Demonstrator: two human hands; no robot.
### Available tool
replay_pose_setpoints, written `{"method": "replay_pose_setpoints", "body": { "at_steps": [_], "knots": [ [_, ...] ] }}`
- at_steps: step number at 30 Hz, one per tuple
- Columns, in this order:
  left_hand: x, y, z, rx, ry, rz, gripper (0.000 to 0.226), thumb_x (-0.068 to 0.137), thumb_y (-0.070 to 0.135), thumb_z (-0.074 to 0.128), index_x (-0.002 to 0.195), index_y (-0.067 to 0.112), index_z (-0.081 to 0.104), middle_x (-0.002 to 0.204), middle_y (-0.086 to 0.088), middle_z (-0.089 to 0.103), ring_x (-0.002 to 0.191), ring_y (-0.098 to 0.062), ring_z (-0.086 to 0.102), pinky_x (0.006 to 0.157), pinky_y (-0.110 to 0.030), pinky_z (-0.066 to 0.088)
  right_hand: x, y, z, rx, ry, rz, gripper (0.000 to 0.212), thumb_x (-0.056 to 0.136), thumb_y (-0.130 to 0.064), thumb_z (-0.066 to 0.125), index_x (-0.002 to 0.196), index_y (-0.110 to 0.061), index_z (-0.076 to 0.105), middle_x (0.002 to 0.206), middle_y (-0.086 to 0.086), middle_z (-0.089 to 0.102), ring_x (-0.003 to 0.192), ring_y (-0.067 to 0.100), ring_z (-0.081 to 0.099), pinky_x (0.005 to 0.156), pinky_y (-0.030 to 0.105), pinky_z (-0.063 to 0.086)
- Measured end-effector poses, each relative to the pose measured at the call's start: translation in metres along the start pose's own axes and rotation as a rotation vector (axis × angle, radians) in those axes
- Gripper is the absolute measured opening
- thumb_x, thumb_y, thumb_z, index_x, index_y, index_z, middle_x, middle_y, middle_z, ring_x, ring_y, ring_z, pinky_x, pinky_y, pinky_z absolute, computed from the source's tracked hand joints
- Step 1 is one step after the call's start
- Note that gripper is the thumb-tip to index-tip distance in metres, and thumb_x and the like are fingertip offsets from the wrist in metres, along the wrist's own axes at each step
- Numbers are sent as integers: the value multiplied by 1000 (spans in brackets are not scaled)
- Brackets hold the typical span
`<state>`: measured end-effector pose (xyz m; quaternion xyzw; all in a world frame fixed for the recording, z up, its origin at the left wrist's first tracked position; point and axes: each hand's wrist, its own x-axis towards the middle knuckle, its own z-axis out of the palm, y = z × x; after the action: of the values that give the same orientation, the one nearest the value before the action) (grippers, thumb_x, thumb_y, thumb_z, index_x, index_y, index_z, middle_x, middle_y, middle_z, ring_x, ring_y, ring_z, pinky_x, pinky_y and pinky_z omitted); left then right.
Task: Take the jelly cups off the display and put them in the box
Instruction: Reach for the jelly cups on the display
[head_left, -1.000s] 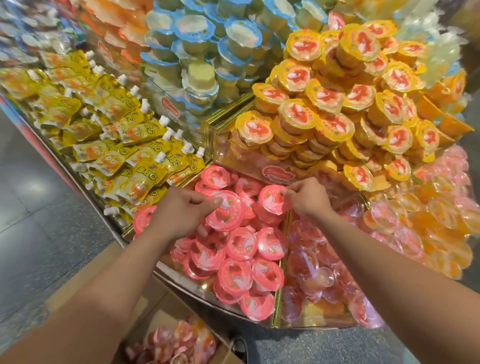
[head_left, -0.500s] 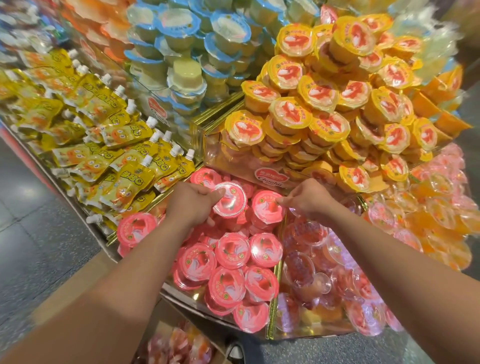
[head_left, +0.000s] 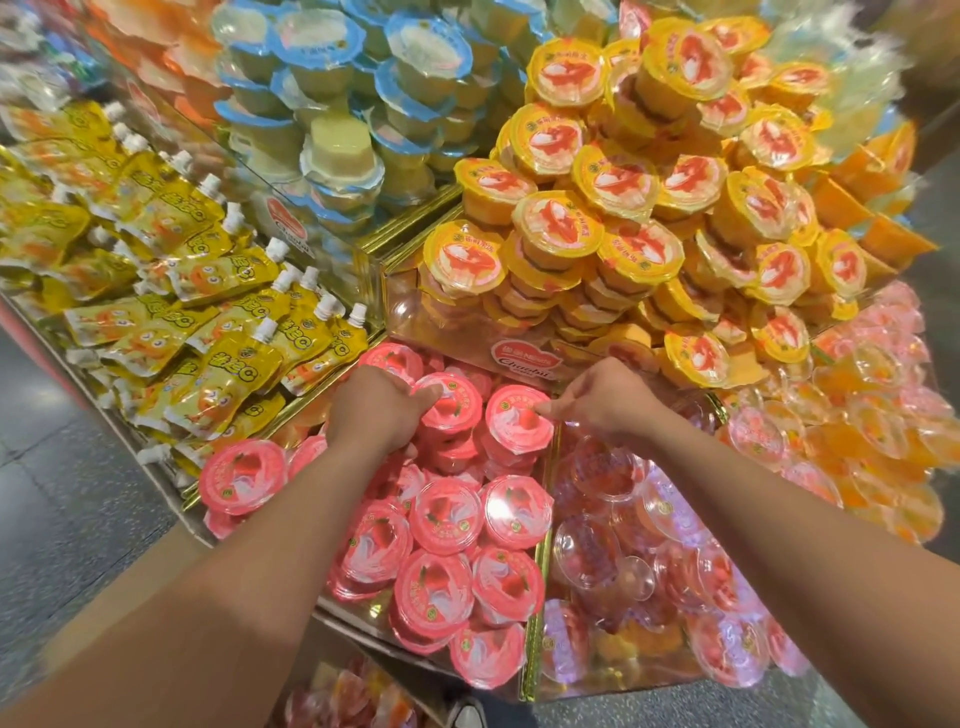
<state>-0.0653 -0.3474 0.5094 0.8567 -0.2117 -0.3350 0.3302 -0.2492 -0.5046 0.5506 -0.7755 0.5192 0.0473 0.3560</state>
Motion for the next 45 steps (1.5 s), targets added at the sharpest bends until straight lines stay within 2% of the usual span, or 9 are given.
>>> {"method": "replay_pose_setpoints", "body": {
  "at_steps": [3,8,16,22,26,29,37,41,45],
  "knots": [
    [0,1,-1,168,98,94,59,85,50,73,49,12,48,46,-8,57,50,-28,55,49,-30,34,1,0,1,4,3,-5,38,73,-42,88,58,-11,71,57,-5,64,69,12,62,68,32,50],
    [-3,4,-5,243,143,135,56,82,55,74,55,10,56,53,-10,59,58,-29,60,51,-32,39,1,-3,2,13,3,0,40,76,-41,86,54,-15,67,58,-2,63,68,16,61,70,34,53],
    [4,7,-11,237,93,115,57,80,54,76,56,5,58,54,-12,61,59,-31,62,55,-36,47,-6,-13,3,-29,4,9,38,82,-40,81,70,-5,72,52,-1,54,54,15,51,58,31,46],
    [7,3,-6,84,15,50,44,83,43,79,62,8,63,54,-10,69,60,-28,69,71,-43,59,-5,-12,6,-12,-4,11,40,82,-39,82,78,1,74,58,2,58,65,18,58,76,41,58],
    [3,3,-5,-161,-74,-15,27,83,24,81,85,5,62,63,-19,71,44,-24,61,59,-38,55,-5,-11,5,-4,-11,11,38,83,-37,81,72,-1,73,56,2,58,66,19,61,82,42,59],
    [-2,-1,-7,-252,-102,-13,26,82,14,82,88,4,58,65,-24,69,36,-18,57,55,-32,49,-5,-9,5,6,-13,5,39,83,-37,81,75,0,74,60,4,61,73,24,66,84,44,59],
    [-11,-14,-17,-213,-183,16,28,82,23,82,89,7,61,68,-22,72,35,-15,54,38,-18,32,-4,-12,8,-7,-1,3,36,83,-38,81,68,-7,72,54,-1,54,59,16,53,74,37,56],
    [-9,-11,-17,-178,-170,19,31,82,28,82,91,5,63,69,-18,73,34,-14,54,34,-16,31,-4,-11,9,1,-9,3,37,82,-41,81,77,-5,77,74,7,72,77,21,67,82,41,59],
    [-5,-6,-17,41,-78,116,35,77,43,84,86,14,68,62,-8,71,44,-17,61,47,-24,37,-2,-14,10,-19,-18,3,33,83,-41,81,67,-12,78,85,7,76,90,21,70,87,43,58]
  ]
}}
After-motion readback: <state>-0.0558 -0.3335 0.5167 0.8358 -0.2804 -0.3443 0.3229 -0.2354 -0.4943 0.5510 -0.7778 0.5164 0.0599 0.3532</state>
